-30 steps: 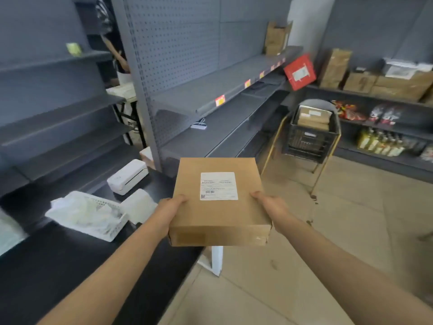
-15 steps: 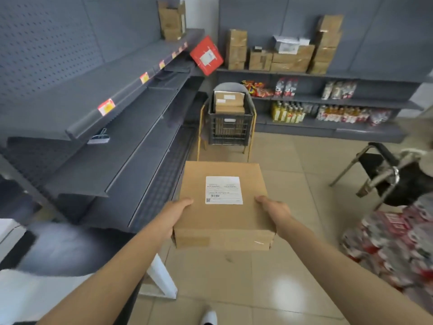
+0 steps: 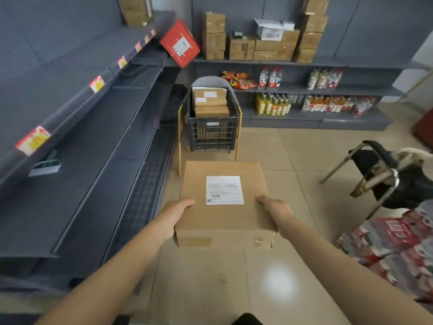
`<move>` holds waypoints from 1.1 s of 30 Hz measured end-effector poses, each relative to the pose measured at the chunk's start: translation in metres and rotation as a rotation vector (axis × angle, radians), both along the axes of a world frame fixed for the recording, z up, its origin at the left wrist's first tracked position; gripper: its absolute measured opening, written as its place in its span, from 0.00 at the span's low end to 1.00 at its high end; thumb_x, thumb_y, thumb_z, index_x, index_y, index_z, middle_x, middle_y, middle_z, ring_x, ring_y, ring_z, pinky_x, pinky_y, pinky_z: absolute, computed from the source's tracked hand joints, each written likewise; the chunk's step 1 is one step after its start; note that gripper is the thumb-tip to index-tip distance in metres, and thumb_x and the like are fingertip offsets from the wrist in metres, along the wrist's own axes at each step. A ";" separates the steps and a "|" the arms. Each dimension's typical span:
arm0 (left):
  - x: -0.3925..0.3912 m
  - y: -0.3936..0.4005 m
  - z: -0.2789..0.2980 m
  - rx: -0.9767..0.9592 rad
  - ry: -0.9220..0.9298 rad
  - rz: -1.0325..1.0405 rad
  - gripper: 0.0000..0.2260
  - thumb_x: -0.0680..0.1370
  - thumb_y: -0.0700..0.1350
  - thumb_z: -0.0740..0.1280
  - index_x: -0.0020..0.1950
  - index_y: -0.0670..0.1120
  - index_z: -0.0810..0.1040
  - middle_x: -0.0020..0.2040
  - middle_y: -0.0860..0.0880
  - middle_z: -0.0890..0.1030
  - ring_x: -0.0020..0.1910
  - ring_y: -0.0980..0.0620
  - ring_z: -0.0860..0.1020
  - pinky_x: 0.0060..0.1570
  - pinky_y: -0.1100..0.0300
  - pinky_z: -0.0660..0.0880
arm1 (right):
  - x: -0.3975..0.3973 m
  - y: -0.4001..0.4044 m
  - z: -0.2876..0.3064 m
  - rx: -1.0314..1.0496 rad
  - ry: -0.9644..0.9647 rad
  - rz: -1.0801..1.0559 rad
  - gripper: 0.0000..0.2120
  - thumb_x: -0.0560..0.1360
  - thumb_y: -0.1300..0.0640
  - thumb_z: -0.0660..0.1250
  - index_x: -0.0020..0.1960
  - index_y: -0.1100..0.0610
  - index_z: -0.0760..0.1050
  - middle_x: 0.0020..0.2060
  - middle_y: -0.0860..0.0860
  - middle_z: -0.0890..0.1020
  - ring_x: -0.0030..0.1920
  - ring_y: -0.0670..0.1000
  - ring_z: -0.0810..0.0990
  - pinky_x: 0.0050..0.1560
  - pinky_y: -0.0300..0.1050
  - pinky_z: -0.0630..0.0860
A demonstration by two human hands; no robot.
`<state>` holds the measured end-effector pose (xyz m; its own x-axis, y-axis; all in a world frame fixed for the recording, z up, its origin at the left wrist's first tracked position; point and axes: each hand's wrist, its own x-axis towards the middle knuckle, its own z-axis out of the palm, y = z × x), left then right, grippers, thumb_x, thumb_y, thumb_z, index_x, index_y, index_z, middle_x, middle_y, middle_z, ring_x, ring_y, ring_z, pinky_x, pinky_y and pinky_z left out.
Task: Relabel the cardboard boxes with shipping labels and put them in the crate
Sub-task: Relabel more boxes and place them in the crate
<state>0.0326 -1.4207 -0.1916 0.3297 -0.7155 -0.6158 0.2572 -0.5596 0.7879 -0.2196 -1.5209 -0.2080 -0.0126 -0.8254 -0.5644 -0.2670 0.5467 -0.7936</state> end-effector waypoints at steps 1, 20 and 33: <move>0.002 -0.015 -0.003 0.013 -0.002 -0.008 0.10 0.77 0.47 0.68 0.53 0.42 0.80 0.48 0.42 0.84 0.46 0.45 0.82 0.42 0.57 0.77 | 0.002 -0.013 -0.003 0.006 0.002 0.000 0.18 0.70 0.46 0.72 0.52 0.58 0.78 0.44 0.53 0.82 0.45 0.54 0.81 0.46 0.46 0.78; 0.077 -0.290 -0.023 0.077 0.005 0.090 0.14 0.78 0.47 0.66 0.60 0.41 0.79 0.52 0.43 0.83 0.50 0.45 0.81 0.45 0.56 0.77 | 0.091 -0.318 -0.021 0.079 -0.069 0.158 0.20 0.73 0.49 0.70 0.57 0.62 0.77 0.45 0.53 0.83 0.44 0.53 0.81 0.35 0.42 0.74; 0.193 -0.473 -0.034 0.054 0.012 0.059 0.13 0.77 0.46 0.68 0.59 0.41 0.79 0.51 0.43 0.83 0.46 0.47 0.82 0.43 0.58 0.78 | 0.198 -0.494 -0.023 0.048 -0.003 0.155 0.09 0.73 0.50 0.70 0.40 0.55 0.77 0.39 0.48 0.80 0.39 0.47 0.79 0.33 0.39 0.71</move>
